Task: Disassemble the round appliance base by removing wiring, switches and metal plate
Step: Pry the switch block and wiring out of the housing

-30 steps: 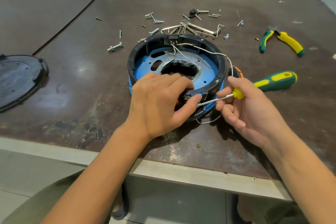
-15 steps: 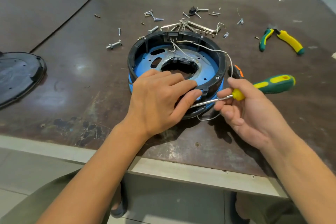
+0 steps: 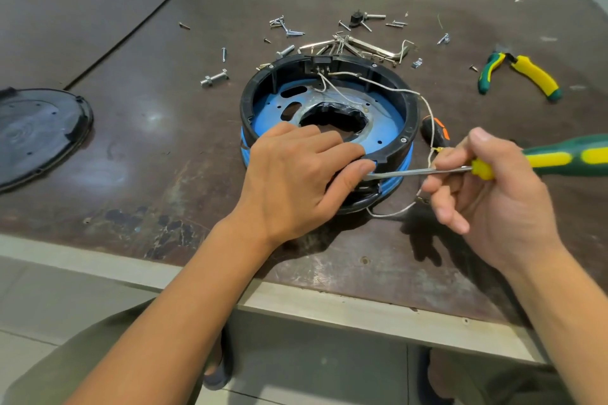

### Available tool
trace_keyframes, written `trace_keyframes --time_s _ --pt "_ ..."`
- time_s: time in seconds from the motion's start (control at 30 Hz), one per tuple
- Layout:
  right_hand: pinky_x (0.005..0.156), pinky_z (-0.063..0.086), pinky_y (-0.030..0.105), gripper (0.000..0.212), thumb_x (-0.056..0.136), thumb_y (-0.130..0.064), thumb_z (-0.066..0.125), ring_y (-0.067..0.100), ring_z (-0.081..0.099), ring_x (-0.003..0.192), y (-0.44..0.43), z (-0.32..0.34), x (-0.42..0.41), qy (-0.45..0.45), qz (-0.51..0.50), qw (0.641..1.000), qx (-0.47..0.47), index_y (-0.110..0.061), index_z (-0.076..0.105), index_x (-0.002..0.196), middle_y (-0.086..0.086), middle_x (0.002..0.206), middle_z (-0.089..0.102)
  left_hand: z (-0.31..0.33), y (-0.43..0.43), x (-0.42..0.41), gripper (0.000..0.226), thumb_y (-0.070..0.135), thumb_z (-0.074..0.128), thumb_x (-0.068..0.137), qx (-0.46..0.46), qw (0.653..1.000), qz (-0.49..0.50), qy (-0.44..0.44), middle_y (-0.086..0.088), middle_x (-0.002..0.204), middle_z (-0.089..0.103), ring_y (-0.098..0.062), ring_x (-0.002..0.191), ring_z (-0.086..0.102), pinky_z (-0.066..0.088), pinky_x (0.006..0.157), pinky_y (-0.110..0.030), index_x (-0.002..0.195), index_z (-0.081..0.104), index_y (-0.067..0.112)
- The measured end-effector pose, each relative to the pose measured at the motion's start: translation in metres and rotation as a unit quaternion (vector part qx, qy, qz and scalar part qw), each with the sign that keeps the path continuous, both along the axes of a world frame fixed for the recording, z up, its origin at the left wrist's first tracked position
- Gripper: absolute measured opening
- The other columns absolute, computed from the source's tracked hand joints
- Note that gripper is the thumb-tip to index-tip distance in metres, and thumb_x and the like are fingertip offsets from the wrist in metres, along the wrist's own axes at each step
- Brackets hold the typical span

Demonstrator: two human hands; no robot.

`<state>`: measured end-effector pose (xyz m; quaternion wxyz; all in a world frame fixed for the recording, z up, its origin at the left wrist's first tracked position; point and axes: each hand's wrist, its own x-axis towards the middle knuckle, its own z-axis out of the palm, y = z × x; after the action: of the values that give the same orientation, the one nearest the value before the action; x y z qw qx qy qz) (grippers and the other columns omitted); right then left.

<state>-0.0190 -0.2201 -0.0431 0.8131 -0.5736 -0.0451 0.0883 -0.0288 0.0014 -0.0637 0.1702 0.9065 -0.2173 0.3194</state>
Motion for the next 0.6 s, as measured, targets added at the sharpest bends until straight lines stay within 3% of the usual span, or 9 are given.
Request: trace_keyframes --time_s 0.37,0.43,0.6 --pt "0.024 0.025 0.011 0.057 0.102 -0.033 0.054 0.006 0.04 0.029 0.004 0.002 0.019 0.198 -0.048 0.979 0.0 -0.012 0.066 0.05 0.013 0.051 0.057 0.0 -0.002 0.0 0.04 0.038 0.041 0.107 0.009 1.0 0.004 -0.011 0.006 0.076 0.068 -0.018 0.069 0.06 0.042 0.063 -0.043 0.095 0.077 0.023" --pt "0.025 0.027 0.013 0.052 0.098 -0.04 0.058 0.008 0.044 0.03 0.006 -0.001 0.014 0.156 -0.03 0.987 -0.017 -0.013 0.067 0.054 0.015 0.053 0.059 0.0 -0.002 0.0 0.039 0.037 0.041 0.106 0.009 1.0 0.002 -0.012 0.006 0.076 0.068 -0.018 0.068 0.059 0.042 0.064 -0.042 0.095 0.077 0.024" --pt "0.035 0.036 0.016 0.041 0.094 -0.05 0.064 0.025 0.054 0.034 0.003 -0.004 -0.009 -0.09 0.034 0.994 -0.044 -0.019 0.072 0.069 0.014 0.059 0.064 0.0 -0.001 0.001 0.041 0.038 0.04 0.107 0.009 1.0 0.0 -0.006 0.007 0.074 0.066 -0.017 0.069 0.059 0.041 0.064 -0.042 0.094 0.076 0.024"
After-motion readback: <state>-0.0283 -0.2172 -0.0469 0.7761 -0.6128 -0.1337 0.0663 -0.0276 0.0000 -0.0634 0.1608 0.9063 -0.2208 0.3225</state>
